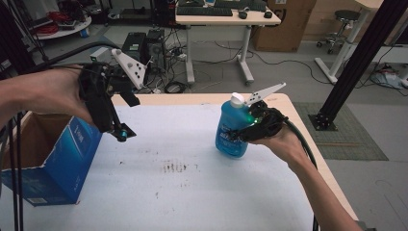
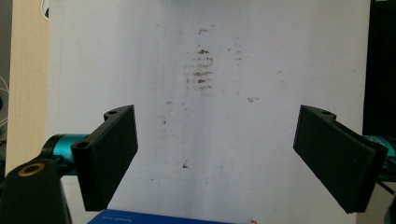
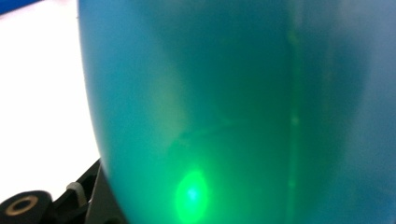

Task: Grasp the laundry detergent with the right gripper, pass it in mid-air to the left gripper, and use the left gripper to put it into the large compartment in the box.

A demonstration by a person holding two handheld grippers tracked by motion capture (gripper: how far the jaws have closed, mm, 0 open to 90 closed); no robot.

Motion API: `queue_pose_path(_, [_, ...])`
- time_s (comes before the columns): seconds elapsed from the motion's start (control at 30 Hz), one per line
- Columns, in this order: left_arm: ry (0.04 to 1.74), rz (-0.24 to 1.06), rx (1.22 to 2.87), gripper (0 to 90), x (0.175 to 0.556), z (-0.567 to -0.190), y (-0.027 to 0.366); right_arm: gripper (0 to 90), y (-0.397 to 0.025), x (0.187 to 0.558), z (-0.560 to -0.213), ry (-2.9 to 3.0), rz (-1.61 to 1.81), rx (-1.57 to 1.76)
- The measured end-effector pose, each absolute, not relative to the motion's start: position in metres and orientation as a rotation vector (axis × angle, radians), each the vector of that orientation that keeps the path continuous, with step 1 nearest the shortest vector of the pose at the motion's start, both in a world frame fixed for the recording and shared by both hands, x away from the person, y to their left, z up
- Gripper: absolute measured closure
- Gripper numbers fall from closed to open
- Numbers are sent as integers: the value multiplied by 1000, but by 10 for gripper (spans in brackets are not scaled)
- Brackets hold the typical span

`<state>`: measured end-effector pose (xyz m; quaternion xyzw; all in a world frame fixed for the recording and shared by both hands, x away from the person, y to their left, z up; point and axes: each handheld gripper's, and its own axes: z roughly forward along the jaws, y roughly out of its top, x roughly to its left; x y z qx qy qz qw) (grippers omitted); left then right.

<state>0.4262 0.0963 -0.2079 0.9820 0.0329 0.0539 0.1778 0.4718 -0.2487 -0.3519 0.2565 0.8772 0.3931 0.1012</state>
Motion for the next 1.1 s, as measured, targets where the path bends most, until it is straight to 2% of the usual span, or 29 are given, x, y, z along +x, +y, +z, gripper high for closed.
queue_pose_path(0.33, [79,142,2754,138,421,-205,88,456,-204,443,-326,2752,1185,435])
queue_pose_path(1.1, [99,38,2762,138,410,-229,48,452,-130,416,-324,2885,1212,44])
